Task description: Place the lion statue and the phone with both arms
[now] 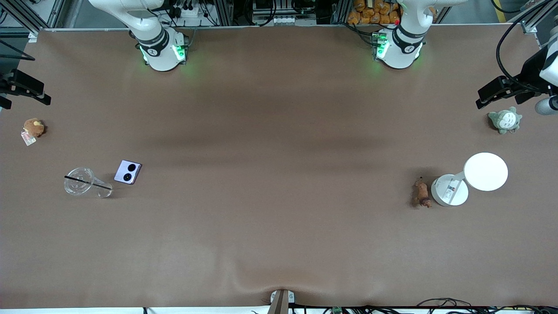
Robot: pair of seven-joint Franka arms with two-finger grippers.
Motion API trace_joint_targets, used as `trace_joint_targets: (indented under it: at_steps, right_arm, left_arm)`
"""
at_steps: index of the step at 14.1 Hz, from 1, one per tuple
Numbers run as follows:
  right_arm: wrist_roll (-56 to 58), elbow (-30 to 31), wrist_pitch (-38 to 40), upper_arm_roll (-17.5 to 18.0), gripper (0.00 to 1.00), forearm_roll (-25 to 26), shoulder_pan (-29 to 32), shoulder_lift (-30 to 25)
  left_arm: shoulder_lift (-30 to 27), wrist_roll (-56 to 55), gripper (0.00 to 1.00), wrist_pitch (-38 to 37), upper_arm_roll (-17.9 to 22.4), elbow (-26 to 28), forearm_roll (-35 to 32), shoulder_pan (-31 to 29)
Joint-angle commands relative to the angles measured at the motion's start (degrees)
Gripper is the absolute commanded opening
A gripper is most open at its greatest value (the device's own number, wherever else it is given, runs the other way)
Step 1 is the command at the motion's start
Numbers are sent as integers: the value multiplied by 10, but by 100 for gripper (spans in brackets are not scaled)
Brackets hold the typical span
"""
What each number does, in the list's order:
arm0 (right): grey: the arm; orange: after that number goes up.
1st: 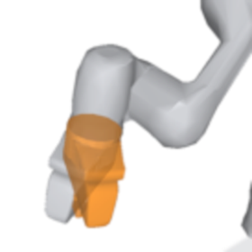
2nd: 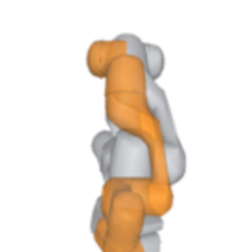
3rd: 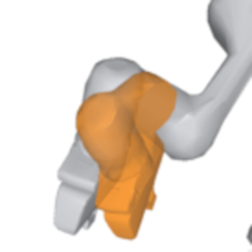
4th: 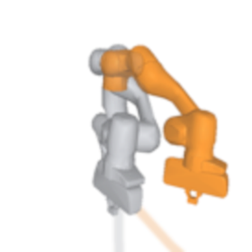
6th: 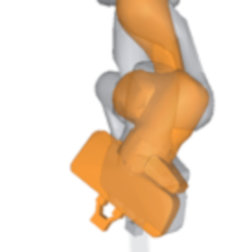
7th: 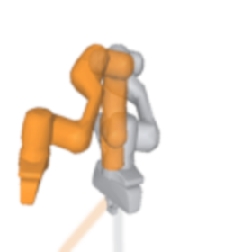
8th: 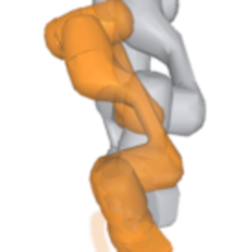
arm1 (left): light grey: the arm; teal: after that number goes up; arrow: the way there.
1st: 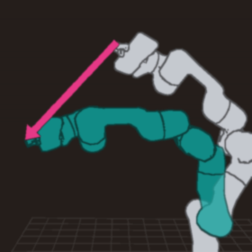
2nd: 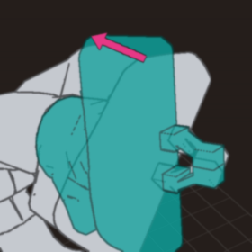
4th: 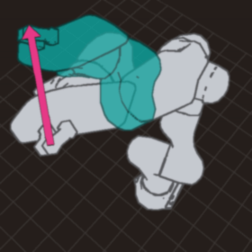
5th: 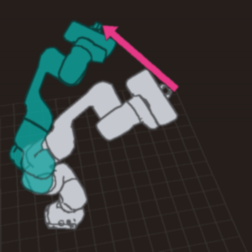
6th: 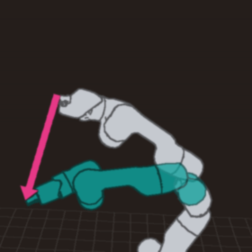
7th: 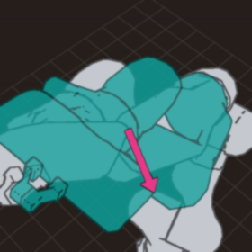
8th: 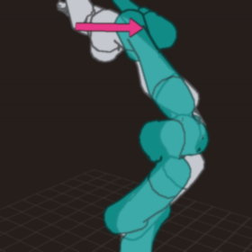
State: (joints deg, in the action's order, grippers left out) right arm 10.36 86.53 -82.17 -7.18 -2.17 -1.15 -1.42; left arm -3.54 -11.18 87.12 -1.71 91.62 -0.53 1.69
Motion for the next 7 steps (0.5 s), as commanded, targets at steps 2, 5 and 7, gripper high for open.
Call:
trace_joint_targets:
  at_steps: [2, 5, 7]
  right_arm:
    - [-4, -7, 7, 4, 100, 10, 1, -2]
    - [-4, -7, 8, 4, 100, 10, 1, -2]
    - [-4, -7, 7, 4, 100, 10, -1, -2]
  left_arm:
    - [2, -14, 100, -16, -7, -14, -12, 2]
    - [1, -14, 100, -18, -8, -14, -12, 0]
    - [1, -13, 100, -21, -8, -14, -12, 0]
